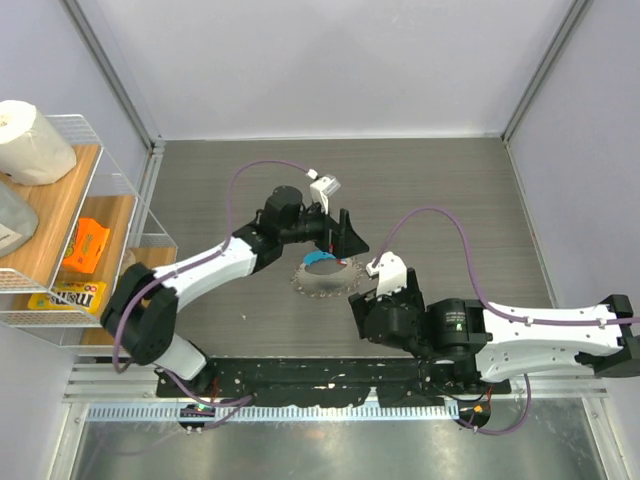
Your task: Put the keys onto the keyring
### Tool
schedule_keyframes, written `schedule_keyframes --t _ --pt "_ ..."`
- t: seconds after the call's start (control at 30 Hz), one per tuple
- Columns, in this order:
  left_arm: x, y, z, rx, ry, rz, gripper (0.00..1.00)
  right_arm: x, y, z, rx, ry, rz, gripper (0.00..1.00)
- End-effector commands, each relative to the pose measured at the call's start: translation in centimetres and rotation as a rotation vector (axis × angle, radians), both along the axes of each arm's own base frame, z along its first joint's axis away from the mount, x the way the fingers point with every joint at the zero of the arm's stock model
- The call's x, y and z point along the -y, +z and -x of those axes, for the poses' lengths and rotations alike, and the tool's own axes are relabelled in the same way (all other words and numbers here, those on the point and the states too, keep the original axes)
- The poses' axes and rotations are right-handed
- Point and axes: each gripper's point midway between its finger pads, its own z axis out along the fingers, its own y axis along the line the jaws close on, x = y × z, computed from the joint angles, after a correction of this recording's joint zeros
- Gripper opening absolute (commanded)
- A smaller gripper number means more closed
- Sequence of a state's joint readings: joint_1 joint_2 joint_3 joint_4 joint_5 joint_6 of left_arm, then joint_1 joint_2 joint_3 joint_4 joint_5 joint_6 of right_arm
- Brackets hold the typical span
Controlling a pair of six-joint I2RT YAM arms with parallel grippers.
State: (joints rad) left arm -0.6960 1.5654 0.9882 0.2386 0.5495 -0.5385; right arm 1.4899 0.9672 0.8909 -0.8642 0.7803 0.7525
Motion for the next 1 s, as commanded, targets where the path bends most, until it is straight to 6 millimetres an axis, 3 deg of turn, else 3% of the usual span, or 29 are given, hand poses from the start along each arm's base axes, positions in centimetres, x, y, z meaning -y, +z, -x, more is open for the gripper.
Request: schedule_keyframes --t 0.0,0.27,0.53,0.7,0.87,0.97 --pt "-1.7 3.5 1.8 0.119 -0.005 -0.064 1.00 0.4 3.4 -2.0 0.115 -0.102 -0.023 0.95" --pt "-8.1 5.4 3.7 0.300 0.194 -0.262 1.00 1.9 5.2 -4.6 0.310 -0.219 0.161 0.95" --pt "-14.7 5.4 5.5 0.356 0.376 -0.299 1.00 2.8 8.4 -5.8 0.434 -0.336 0.261 0.95" --pt "-18.3 6.4 6.9 0.399 0.464 -0.291 1.00 3.5 10.6 -6.2 0.508 -0.366 0.308 0.96" --pt "-20.6 6.6 8.1 0.395 0.531 -0.259 1.00 4.4 12.0 -6.2 0.510 -0.385 0.237 0.95" --pt "-21.2 7.0 8.7 0.399 0.543 -0.228 1.00 4.2 11.9 -5.9 0.440 -0.327 0.202 0.95"
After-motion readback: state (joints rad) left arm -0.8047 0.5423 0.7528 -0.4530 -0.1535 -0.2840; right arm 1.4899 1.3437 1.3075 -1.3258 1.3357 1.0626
